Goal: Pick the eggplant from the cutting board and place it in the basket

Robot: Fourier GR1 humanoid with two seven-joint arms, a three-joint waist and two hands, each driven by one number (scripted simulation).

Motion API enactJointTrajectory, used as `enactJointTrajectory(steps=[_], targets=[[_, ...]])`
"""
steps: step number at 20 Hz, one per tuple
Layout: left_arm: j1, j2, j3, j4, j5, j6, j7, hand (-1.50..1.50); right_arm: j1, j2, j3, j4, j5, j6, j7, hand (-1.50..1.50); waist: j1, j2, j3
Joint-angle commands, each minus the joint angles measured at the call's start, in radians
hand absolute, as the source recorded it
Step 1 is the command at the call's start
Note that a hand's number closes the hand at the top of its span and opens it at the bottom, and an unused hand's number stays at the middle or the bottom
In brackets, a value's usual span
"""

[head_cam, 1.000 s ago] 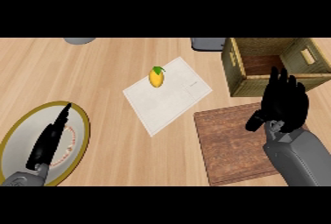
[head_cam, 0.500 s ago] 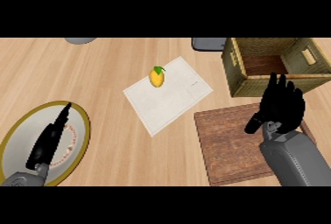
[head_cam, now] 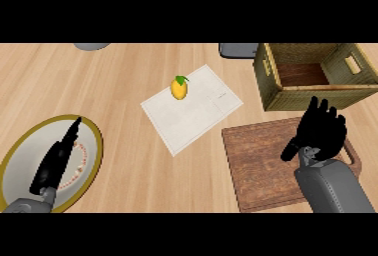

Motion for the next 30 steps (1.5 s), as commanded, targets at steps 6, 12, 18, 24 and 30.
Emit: enactJointTrajectory(steps=[6,12,18,24,30], targets=[[0.003,-0.031,0.048,0.021,-0.039,-0.058,-0.015,0.0,0.063,0.035,-0.065,0.108,0.073,-0.08,-0.01,-1.5,-0.001,0.001,0.0],[0.027,-0.046,0.111,-0.001,-0.058,-0.099,-0.021,0.0,0.04,0.068,-0.09,0.102,0.11,-0.05,0.01,-1.5,0.0,0.0,0.0],[0.051,-0.073,0.12,-0.046,-0.107,-0.108,0.008,0.0,0.021,0.032,-0.169,0.179,0.109,-0.055,-0.038,-1.5,0.002,0.001,0.0],[0.054,-0.118,0.143,-0.097,-0.177,-0.124,0.058,0.0,0.077,0.031,-0.183,0.19,0.112,-0.136,-0.119,-1.5,0.0,0.0,0.0],[0.054,-0.146,0.189,-0.023,-0.178,-0.165,-0.04,0.0,0.054,0.055,-0.191,0.225,0.098,-0.106,-0.109,-1.5,-0.001,0.0,0.0]])
